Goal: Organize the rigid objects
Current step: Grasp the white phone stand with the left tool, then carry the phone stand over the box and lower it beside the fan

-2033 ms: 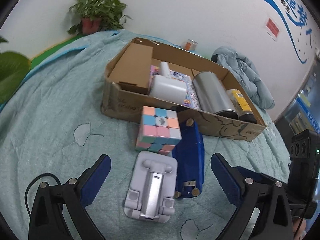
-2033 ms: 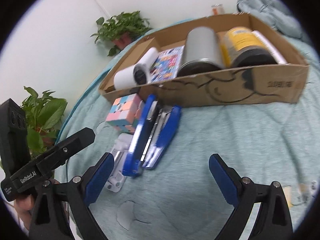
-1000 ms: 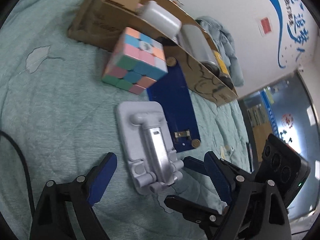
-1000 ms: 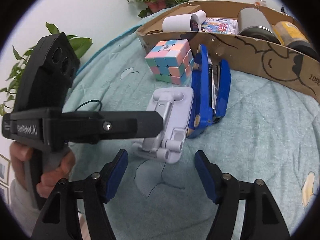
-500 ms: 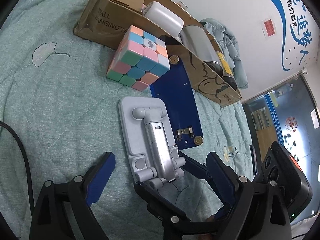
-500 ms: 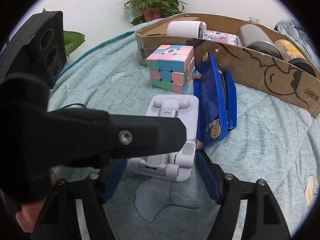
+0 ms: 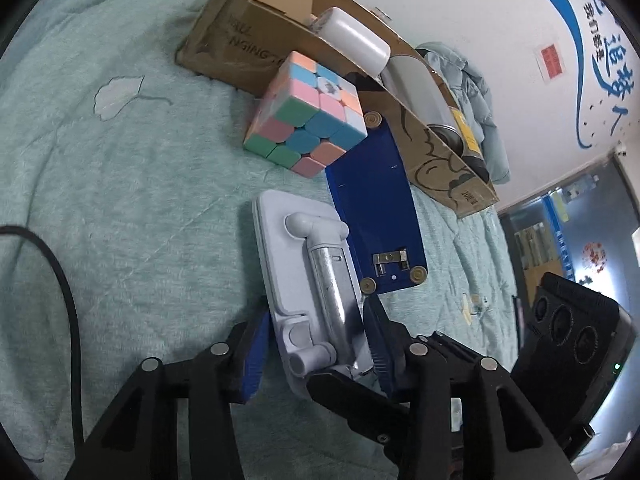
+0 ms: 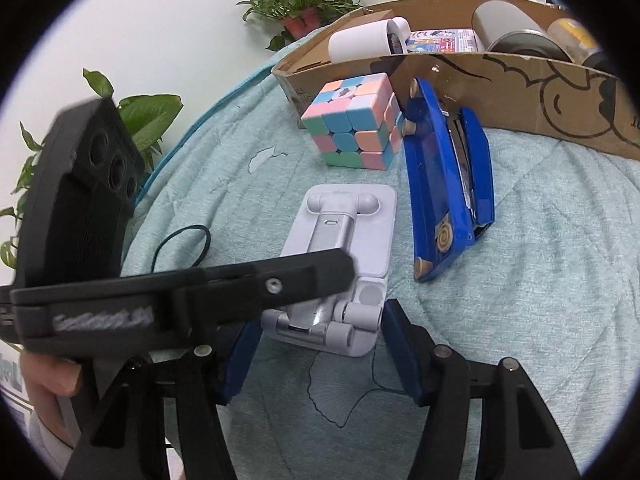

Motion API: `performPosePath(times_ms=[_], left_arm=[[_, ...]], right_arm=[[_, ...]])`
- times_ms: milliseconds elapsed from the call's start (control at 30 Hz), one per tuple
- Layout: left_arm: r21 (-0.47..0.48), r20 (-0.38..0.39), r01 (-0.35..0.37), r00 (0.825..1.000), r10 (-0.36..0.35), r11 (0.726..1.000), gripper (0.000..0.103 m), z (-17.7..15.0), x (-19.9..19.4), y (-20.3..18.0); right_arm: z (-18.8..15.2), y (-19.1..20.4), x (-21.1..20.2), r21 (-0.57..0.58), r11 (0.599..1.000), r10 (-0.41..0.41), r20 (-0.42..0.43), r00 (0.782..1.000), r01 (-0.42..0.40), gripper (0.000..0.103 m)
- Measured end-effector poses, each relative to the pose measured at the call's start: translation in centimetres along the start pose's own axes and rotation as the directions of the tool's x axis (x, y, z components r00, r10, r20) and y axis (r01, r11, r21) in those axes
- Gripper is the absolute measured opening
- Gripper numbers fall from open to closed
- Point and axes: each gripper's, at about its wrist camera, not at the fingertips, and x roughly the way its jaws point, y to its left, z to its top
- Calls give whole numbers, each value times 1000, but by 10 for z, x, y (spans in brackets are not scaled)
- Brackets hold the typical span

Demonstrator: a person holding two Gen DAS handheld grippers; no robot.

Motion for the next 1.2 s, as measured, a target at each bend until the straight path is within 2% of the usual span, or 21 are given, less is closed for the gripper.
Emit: performPosePath(times_ms=[300, 500, 733, 967, 1067, 1200], left_arm=[[13, 38, 31, 999, -32, 999, 37, -4, -21, -6], [77, 117, 44, 992, -53, 996, 37, 11, -45, -37], [161, 167, 81, 980, -108, 984, 36, 48, -58, -68], [217, 166, 114, 974, -151, 970, 36, 101, -43, -101], [223, 150, 134, 974, -170, 965, 36, 129, -31, -108], [218, 125, 131, 979, -161, 967, 36, 162, -12, -113]], right_arm=[[-4, -24, -34, 16, 998, 64, 12, 998, -65, 60], [9, -22, -66, -35, 998, 60, 102, 993, -56, 60], [36, -17, -82, -68, 998, 25, 225, 974, -10, 60], [68, -23, -95, -67, 996, -37, 305, 952, 60, 60], [87, -31, -92, -60, 994, -65, 326, 943, 89, 60], [113, -45, -79, -47, 994, -75, 308, 949, 94, 60]])
